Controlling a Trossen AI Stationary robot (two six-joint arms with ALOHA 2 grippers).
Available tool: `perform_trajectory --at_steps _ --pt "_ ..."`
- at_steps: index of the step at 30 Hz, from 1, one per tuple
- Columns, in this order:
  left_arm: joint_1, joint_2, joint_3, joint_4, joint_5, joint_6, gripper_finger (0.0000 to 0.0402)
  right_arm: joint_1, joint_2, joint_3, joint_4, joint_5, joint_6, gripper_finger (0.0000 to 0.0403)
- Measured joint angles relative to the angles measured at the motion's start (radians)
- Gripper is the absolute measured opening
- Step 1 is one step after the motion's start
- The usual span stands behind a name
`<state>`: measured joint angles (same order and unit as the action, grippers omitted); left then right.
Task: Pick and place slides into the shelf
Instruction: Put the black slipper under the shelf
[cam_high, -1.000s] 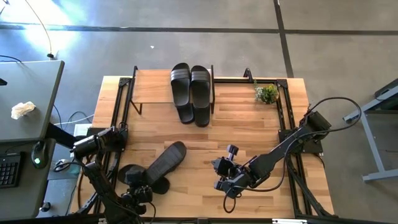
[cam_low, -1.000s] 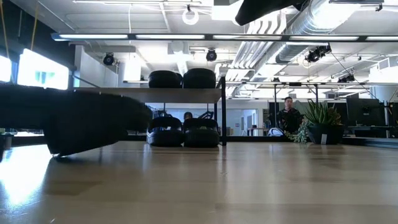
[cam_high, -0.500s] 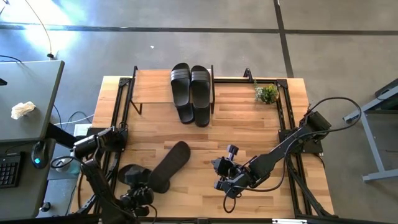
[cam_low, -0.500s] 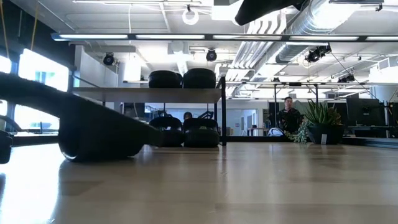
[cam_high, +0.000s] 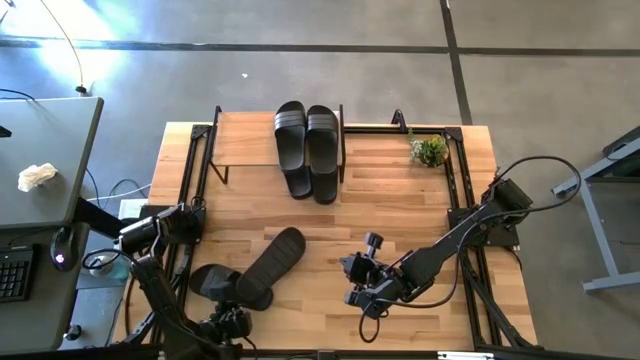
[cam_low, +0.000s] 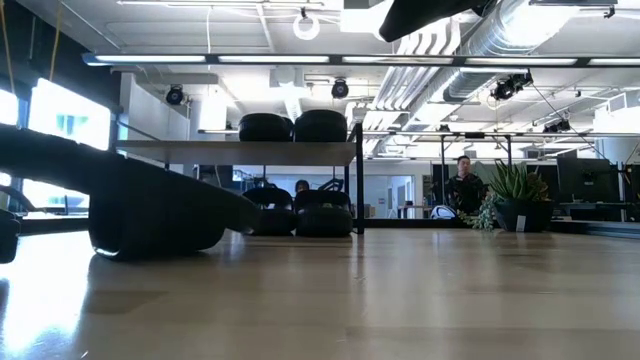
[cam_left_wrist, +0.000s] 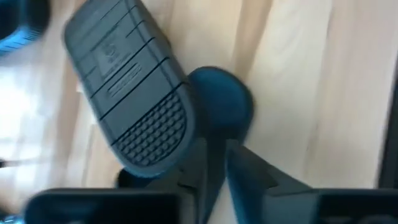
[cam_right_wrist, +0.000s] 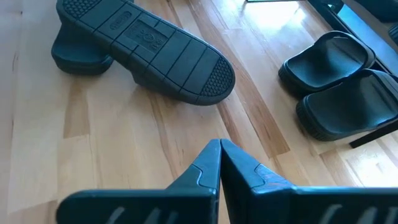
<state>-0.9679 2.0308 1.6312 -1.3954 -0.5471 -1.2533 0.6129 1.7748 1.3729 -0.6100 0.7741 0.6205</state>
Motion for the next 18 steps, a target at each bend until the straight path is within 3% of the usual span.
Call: perform_trajectory --at_steps 11,18 --pt "0.000 0.000 -0.002 0.012 0.036 0.158 0.0246 0.000 0.000 0.000 0.000 -0.004 -0.003 0.0000" --pt "0.000 0.000 -0.003 -0.059 -0.006 0.188 0.0308 0.000 0.000 0.000 0.000 -0.003 -0.018 0.0000"
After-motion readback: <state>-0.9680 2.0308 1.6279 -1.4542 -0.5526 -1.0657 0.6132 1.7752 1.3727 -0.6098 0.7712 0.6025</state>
